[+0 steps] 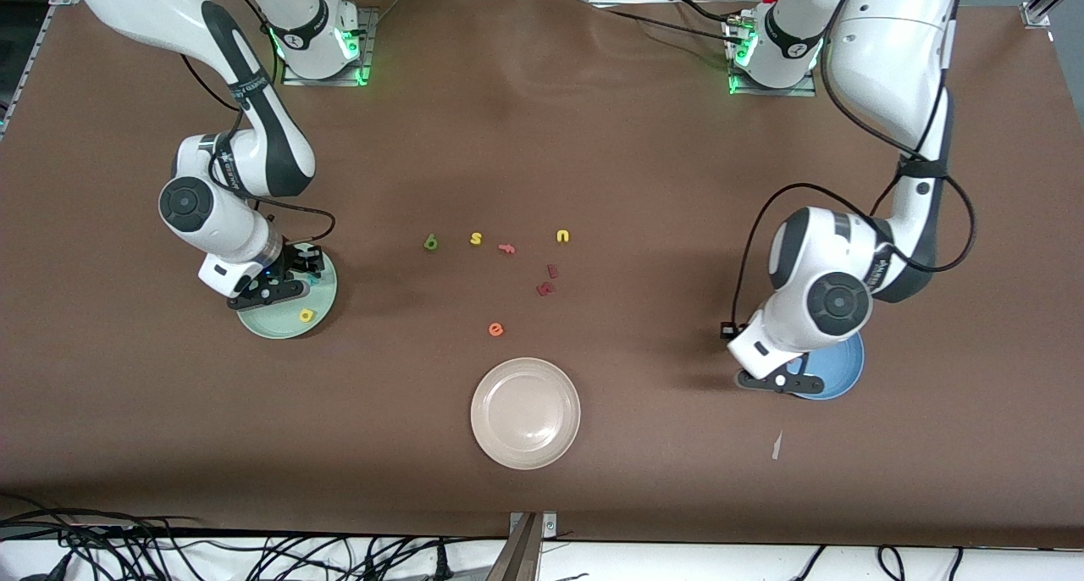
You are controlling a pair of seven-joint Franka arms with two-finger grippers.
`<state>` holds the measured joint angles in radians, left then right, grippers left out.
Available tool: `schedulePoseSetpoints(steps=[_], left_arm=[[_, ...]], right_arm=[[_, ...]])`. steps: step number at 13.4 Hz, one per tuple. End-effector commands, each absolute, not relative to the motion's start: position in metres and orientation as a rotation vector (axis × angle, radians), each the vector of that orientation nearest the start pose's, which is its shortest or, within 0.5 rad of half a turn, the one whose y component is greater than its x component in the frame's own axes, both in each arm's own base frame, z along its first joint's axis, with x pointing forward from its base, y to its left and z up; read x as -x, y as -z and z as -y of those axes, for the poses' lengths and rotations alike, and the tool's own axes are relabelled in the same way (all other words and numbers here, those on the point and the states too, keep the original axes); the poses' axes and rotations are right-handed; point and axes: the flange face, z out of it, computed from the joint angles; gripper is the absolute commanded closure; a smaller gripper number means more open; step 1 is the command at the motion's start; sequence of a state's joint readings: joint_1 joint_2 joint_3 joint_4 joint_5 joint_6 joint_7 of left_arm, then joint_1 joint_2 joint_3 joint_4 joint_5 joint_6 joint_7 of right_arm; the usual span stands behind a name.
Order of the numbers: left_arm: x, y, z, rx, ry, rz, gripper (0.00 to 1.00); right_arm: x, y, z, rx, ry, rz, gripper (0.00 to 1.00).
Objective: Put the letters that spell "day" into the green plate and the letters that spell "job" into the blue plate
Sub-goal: 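Drop the blue o into the blue plate with the left gripper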
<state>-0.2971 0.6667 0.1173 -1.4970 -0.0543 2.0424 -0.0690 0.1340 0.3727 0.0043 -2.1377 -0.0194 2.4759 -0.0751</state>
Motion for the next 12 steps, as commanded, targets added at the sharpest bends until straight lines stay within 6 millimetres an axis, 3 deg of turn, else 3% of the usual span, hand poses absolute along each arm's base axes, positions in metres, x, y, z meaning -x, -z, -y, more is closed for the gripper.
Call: schedulePoseSetpoints(steps=[1, 3, 6, 7, 8, 9, 12], left_arm=[[-0.66, -0.279, 0.097, 3.103, -0.192, -0.257, 0.88], [-0.657, -0.271, 0.076, 3.102, -0.189, -0.301, 0.88], [-0.65, -0.24, 0.062, 3.096, -0.099, -0.313, 0.85], [-0.651, -0.237, 0.061, 3.095, -0.101, -0.311, 0.67], [-0.653, -0.238, 0.062, 3.11, -0.093, -0.282, 0.24], [-0.658, -0.243, 0.057, 3.116, -0.074, -0.26, 0.0], [-0.677, -0.283, 0.058, 3.122, -0.036, -0.242, 0.0]], right_arm=[[-0.554, -0.239, -0.124, 3.129, -0.015, 0.237, 0.43], [-0.544, -0.238, -0.168, 3.138, -0.013, 0.097, 0.43], [-0.531, -0.234, -0.212, 3.126, 0.017, -0.1, 0.43], [-0.526, -0.231, -0.226, 3.119, 0.026, -0.149, 0.43], [-0.521, -0.225, -0.236, 3.115, 0.025, -0.206, 0.43], [-0.515, -0.218, -0.248, 3.108, 0.024, -0.265, 0.43], [-0.499, -0.192, -0.281, 3.07, 0.044, -0.45, 0.42]])
